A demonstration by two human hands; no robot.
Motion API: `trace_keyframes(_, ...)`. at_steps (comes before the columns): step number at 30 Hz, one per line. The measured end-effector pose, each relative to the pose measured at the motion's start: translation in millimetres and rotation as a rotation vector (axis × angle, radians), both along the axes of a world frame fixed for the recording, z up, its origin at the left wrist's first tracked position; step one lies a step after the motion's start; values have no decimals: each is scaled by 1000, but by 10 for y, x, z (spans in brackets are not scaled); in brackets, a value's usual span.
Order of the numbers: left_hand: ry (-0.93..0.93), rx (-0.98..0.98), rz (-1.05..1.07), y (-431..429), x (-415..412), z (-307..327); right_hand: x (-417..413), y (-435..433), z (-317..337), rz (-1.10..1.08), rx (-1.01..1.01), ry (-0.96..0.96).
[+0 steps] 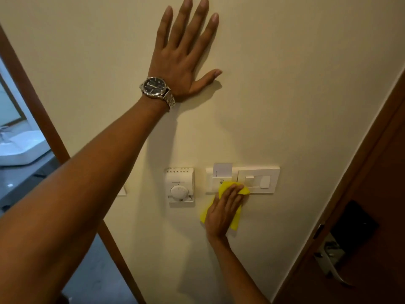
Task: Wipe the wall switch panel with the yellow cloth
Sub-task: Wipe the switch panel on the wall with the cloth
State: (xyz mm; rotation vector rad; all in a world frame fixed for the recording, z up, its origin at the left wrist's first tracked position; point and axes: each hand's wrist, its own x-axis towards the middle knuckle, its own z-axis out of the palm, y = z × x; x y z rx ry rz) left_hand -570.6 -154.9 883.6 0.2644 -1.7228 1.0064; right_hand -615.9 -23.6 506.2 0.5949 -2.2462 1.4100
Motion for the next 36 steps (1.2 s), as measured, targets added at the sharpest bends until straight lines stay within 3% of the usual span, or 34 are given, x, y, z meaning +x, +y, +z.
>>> trace_keyframes(9,10,-21,-35,-127,-64,-34,51,120,-222,117,301,391)
trace_keyframes(12,16,-32,-47,-153,-23,-28,55,76,-190,113,219,252)
trace_keyframes(16,5,-37,-37,-104,-19,-45,-186,147,1,-61,-86,-70)
trace_keyframes(20,9,-34,-30,-90,-31,-45,-106,92,-47,12,-35,31)
trace_keyframes(23,4,-22,-42,-91,-47,-36,39,6,-58,36,-83,-41)
trace_keyframes(27,12,-18,-43,-100,-57,-33,269,-67,-143,79,62,77)
trace_keyframes(29,13,-22,-50,-114,-34,-37,339,-64,-208,84,37,83)
trace_keyframes(32,5,-26,-47,-110,-10,-33,247,-63,-81,47,-58,53)
trace_keyframes(36,-2,-21,-27,-94,-47,-42,43,-170,252,44,27,180)
